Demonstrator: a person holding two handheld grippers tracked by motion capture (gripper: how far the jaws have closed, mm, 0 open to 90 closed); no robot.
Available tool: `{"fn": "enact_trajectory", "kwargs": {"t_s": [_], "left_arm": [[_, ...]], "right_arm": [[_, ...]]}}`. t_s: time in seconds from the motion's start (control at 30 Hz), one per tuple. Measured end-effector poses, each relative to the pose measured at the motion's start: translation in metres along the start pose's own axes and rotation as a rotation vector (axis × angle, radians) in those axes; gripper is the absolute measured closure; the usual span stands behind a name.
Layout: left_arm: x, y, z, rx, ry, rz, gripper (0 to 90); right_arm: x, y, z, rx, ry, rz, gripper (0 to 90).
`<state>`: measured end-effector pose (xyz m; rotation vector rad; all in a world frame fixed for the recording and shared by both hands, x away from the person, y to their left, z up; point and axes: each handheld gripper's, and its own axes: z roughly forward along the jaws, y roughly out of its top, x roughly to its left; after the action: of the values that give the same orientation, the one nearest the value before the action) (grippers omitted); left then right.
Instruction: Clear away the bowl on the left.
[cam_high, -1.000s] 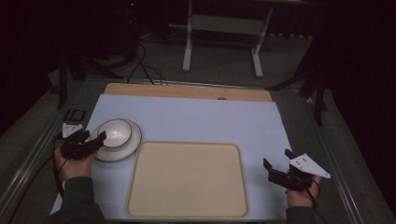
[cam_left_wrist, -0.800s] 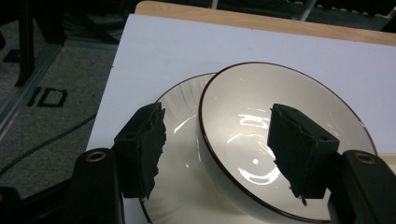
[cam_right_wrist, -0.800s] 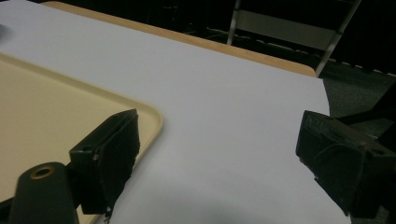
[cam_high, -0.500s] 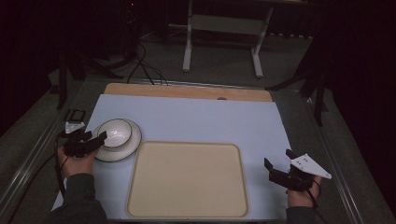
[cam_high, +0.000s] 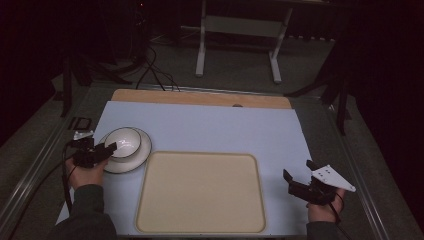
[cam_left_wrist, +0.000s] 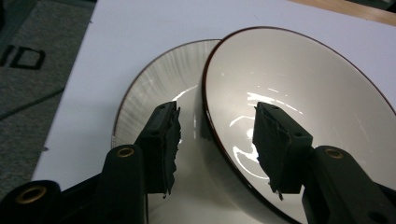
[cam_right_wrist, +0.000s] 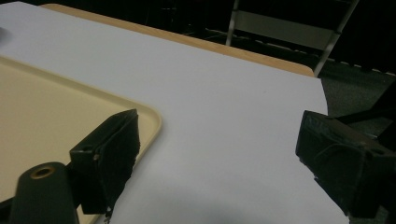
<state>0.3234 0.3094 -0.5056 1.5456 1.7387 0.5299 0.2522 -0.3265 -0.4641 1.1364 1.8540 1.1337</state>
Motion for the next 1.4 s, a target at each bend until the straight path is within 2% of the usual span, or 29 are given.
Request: {"fn": "enact_trajectory", "kwargs": {"t_s": [0.17, 0.5, 0.8, 0.97, 1.4], "left_arm": [[0.0, 0.0, 0.004, 0.017, -0.016, 0.002, 53.5], [0.001, 0.0, 0.009, 0.043, 0.003, -0.003, 52.3], [0.002, -0.001, 0.011, 0.057, -0.01, -0.015, 53.0], [0.002, 0.0, 0.013, 0.059, -0.001, -0.021, 53.5], [0.006, 0.0, 0.015, 0.074, -0.044, -0.063, 63.8]], "right_arm": [[0.0, 0.0, 0.0, 0.0, 0.002, -0.001, 13.4], [0.0, 0.0, 0.0, 0.002, 0.005, 0.0, 13.5], [0.0, 0.0, 0.0, 0.0, 0.008, 0.0, 13.5], [0.0, 0.0, 0.0, -0.001, 0.008, 0.0, 13.5], [0.0, 0.0, -0.001, -0.003, 0.007, 0.005, 13.5]]}}
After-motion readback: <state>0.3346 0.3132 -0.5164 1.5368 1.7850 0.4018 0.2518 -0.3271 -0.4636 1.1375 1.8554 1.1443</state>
